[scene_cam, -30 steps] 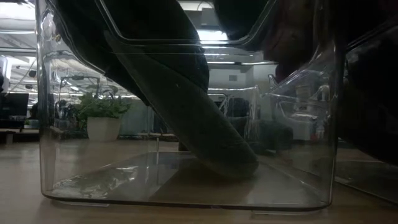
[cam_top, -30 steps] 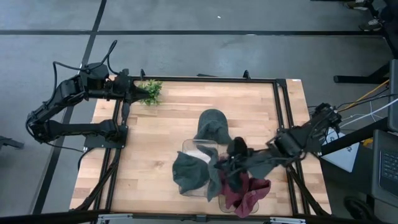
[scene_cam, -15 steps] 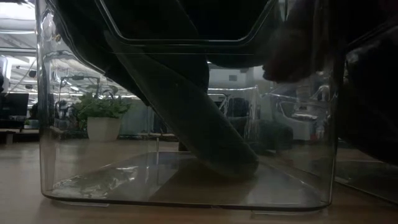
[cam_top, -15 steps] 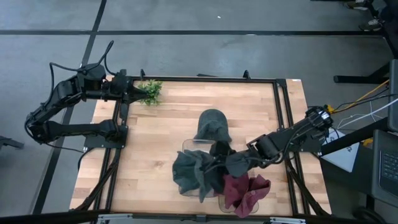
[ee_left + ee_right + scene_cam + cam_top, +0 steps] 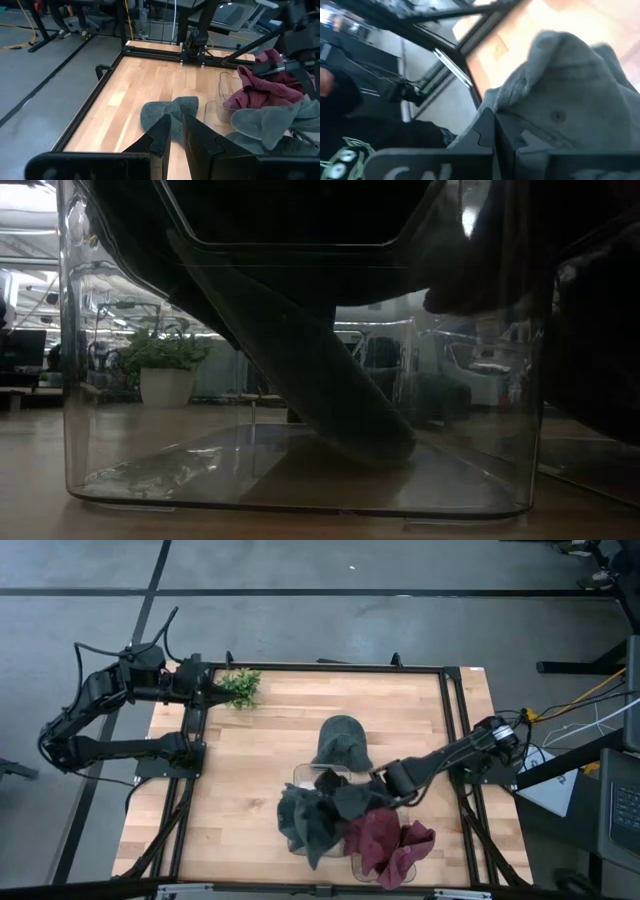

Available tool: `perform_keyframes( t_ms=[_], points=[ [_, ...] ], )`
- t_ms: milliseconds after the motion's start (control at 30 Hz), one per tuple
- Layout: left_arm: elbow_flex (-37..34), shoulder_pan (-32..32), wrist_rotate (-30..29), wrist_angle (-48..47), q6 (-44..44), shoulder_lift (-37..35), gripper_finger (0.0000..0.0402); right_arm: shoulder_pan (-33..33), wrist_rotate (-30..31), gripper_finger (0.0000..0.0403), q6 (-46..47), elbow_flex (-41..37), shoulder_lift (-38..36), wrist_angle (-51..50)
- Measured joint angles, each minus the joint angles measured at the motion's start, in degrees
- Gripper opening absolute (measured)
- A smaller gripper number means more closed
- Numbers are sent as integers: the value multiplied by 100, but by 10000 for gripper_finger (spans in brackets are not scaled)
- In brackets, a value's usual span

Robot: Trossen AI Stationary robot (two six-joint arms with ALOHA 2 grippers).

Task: Pick & Place hat
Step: Put the top gray cap into the left transparent bin

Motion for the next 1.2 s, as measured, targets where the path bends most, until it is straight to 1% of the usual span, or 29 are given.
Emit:
perform_keyframes(
  t_ms=[67, 300, 400, 733, 867, 1067, 1200],
  points=[
    [0, 0, 0, 0, 33, -22, 43, -104, -103, 0, -107, 1, -9, 201],
    [0, -1, -2, -1, 51, -65, 43, -302, -206, 0, -135, 0, -11, 190],
    [0, 1, -3, -1, 117, -87, 43, -341, -224, 0, -53, -1, -11, 134],
    [0, -1, -4, -1, 152, -133, 43, -347, -274, 0, 188, -1, -14, 430],
    [0, -1, -4, -1, 233, -133, 43, -347, -452, 0, 401, -1, -17, -36],
    [0, -1, -7, -1, 299, -133, 43, -346, -716, 0, 847, -1, -17, -1001],
    [0, -1, -7, -1, 304, -131, 43, -346, -852, 0, 1117, -1, -17, -1303]
  ],
)
